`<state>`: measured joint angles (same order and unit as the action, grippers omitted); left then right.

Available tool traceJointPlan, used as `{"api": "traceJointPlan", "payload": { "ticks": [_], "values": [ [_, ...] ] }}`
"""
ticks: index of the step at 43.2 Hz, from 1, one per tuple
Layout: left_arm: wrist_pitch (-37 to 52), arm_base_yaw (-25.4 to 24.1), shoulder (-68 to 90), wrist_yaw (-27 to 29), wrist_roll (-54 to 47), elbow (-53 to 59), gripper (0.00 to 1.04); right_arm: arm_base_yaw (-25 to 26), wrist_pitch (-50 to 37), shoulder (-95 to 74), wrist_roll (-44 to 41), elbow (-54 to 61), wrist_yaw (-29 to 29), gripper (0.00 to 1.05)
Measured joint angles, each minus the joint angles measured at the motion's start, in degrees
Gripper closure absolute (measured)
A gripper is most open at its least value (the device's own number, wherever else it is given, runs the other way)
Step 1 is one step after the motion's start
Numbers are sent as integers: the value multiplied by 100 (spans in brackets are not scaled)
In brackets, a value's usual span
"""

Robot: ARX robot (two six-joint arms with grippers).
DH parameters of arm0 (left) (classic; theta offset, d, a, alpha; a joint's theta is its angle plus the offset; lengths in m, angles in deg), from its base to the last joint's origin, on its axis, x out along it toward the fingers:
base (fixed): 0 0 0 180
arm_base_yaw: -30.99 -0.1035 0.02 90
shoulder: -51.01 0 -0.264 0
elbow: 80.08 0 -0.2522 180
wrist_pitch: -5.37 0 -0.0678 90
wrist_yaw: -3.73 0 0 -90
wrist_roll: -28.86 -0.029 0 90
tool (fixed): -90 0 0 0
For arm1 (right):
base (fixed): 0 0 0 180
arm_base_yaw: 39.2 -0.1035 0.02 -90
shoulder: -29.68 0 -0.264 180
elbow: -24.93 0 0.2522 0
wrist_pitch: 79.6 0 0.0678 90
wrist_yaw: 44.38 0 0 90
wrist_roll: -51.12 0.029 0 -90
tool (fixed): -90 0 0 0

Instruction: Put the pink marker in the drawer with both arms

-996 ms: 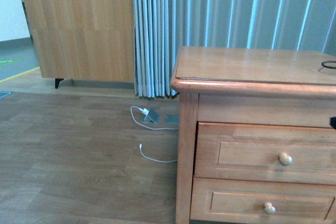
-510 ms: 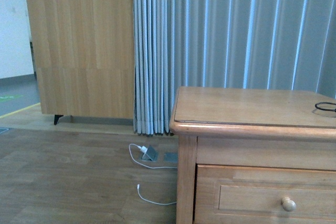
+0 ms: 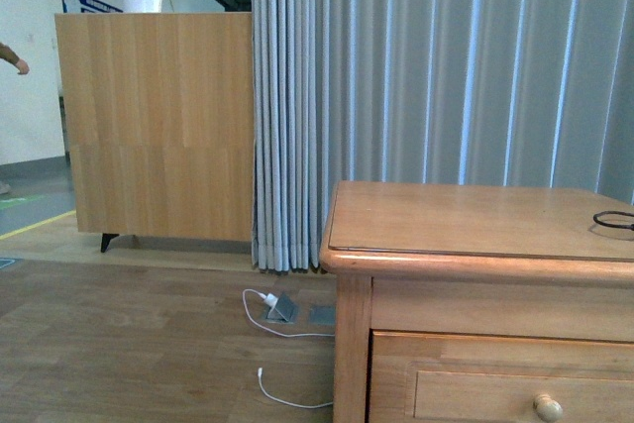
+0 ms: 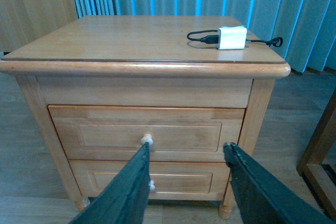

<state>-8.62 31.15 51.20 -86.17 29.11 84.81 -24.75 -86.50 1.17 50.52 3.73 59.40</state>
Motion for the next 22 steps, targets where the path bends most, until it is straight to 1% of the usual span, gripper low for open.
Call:
{"api": "traceJointPlan", "payload": {
  "ticks": [1,6,9,15,19,20,22],
  "values": [
    [0,0,0,0,0,0,6,-85,39,90,0,55,-81,70],
    [0,0,0,-2,0,0,6,-328,160,354,0,190,-321,88],
    [0,0,0,-2,0,0,6,-503,264,555,0,273,-481,104],
    [0,0,0,0,0,0,6,-719,433,837,4,369,-688,103],
    [0,0,0,0,0,0,6,-1209,579,1043,4,437,-1305,103],
    [0,0,0,0,0,0,6,-1331,616,1099,4,459,-1331,103],
    [0,0,0,-2,0,0,6,-1397,662,1174,2,481,-1327,103]
  ]
}}
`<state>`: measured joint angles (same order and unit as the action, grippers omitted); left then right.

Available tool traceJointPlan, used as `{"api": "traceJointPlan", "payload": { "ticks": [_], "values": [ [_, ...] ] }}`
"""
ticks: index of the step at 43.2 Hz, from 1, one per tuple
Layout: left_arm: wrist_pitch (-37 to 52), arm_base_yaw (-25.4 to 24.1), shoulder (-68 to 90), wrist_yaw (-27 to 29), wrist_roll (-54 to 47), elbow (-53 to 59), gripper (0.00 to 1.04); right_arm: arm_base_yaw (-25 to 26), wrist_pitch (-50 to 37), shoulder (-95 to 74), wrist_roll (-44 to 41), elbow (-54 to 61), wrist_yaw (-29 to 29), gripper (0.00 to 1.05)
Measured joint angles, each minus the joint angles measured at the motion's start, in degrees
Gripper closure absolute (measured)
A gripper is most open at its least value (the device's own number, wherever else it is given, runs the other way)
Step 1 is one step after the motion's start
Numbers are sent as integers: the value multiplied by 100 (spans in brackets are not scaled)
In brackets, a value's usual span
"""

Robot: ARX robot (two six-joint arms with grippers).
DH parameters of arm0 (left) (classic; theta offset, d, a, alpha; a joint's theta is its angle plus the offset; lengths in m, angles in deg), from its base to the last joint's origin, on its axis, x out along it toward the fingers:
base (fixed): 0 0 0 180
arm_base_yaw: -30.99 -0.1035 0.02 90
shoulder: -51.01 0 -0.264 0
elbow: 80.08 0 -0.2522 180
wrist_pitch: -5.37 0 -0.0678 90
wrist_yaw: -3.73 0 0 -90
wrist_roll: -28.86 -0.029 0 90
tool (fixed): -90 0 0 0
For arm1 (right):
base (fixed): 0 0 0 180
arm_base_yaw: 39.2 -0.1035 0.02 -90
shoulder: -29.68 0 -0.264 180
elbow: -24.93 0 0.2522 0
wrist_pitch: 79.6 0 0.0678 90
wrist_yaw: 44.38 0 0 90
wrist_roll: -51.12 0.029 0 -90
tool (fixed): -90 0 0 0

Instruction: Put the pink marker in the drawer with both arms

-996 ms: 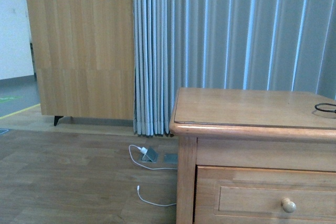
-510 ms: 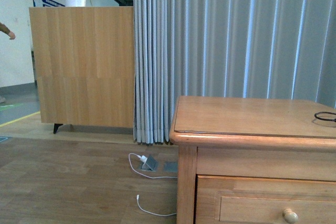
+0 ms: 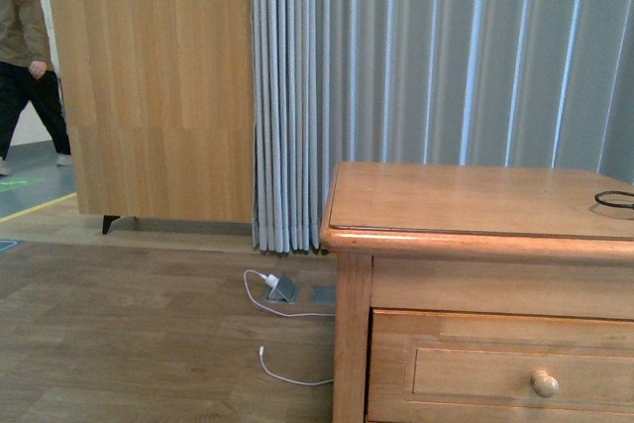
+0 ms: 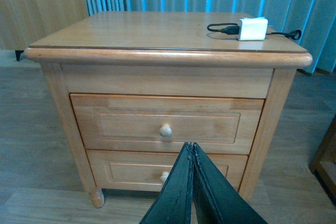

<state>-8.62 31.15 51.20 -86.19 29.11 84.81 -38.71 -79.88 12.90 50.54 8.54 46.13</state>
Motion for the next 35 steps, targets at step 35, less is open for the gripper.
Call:
{"api": "traceJointPlan", "payload": {
  "ticks": [35],
  "values": [
    [0,0,0,4,0,0,6,-33,1397,1655,0,229,-44,103]
  ]
}}
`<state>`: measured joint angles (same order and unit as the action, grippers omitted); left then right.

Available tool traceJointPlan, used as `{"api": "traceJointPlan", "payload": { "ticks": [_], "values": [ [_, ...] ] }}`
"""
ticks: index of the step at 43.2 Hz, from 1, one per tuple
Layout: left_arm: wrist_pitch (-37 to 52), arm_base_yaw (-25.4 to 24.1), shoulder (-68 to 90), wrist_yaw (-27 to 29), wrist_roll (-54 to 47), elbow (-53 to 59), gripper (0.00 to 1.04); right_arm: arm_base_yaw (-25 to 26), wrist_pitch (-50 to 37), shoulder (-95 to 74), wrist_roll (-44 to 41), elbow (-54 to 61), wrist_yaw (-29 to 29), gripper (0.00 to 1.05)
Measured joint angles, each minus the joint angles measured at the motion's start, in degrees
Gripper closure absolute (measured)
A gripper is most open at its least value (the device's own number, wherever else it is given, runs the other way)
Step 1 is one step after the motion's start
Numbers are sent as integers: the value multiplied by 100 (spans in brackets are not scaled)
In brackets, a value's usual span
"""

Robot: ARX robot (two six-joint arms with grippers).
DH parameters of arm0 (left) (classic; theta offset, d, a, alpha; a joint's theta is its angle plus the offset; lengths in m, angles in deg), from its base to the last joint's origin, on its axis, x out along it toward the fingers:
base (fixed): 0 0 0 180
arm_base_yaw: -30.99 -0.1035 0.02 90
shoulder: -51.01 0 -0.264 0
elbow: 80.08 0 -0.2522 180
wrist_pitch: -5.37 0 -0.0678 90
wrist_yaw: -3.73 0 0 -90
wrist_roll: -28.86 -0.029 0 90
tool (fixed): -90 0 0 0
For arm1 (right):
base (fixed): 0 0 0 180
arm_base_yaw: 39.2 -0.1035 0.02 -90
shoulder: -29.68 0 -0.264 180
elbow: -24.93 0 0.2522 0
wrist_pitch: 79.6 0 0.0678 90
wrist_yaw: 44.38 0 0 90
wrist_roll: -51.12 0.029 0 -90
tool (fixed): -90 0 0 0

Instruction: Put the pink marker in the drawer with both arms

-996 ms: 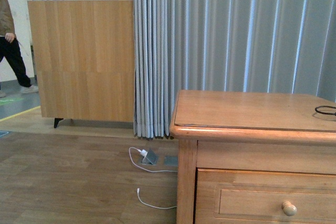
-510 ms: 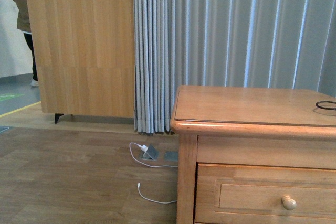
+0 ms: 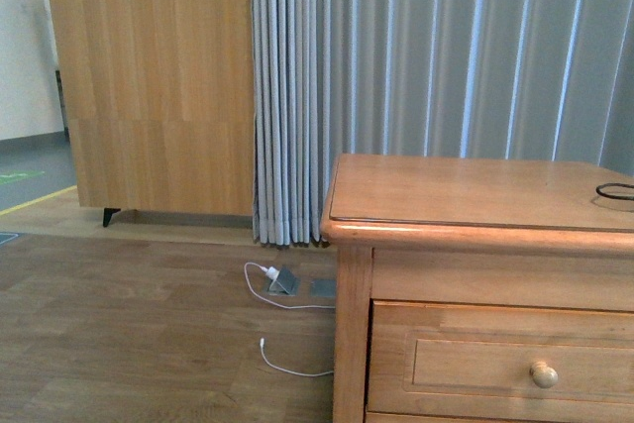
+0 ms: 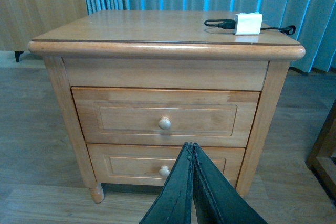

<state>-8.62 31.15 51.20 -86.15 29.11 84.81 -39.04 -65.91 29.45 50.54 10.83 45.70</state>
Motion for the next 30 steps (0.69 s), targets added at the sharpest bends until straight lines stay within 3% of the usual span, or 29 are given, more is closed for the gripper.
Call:
{"api": "traceJointPlan", "payload": {
  "ticks": [5,7,14,24,28,30],
  "values": [
    [0,0,0,0,0,0,6,0,4,0,0,0,0,103],
    [0,0,0,0,0,0,6,0,4,0,-2,0,2,99],
    [0,0,0,0,0,0,6,0,4,0,0,0,0,61],
    [0,0,0,0,0,0,6,0,4,0,-2,0,0,19],
    [0,0,0,0,0,0,6,0,4,0,7,0,0,6],
    [0,0,0,0,0,0,6,0,4,0,9,0,0,8]
  ]
}}
